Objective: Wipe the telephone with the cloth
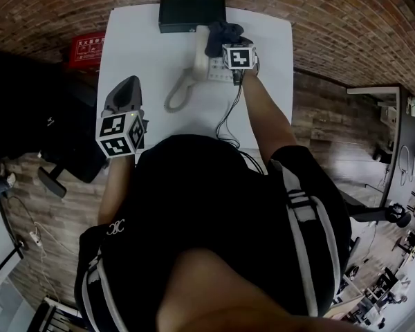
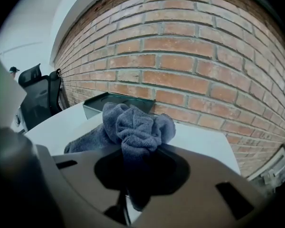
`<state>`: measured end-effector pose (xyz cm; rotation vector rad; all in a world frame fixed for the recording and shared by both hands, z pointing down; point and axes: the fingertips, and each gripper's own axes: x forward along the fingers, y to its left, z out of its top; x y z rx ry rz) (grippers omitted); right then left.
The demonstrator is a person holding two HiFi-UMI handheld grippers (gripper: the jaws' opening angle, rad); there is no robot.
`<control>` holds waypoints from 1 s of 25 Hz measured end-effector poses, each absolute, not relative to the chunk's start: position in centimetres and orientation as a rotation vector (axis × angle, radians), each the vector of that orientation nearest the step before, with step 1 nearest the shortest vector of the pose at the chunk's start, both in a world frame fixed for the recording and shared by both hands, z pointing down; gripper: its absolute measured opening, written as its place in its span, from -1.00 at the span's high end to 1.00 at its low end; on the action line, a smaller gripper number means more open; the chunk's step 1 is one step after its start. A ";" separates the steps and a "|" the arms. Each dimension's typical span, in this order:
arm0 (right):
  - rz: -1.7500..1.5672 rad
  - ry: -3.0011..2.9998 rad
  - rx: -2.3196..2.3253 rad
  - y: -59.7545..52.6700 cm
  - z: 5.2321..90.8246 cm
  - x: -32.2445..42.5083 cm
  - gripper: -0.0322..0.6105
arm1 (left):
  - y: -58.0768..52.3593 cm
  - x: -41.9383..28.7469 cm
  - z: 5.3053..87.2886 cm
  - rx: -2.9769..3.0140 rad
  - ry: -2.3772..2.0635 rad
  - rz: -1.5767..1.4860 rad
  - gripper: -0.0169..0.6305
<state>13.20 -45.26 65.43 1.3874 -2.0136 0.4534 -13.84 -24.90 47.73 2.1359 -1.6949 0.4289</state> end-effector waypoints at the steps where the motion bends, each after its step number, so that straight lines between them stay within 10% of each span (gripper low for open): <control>1: 0.465 -2.000 1.411 -45.2 65.3 14.1 0.74 | -24.9 -13.9 47.7 2.133 -1.697 0.426 0.97; 25: 0.753 -2.034 1.564 -34.3 68.1 16.2 0.74 | -25.6 -11.9 49.0 2.179 -1.594 0.384 0.97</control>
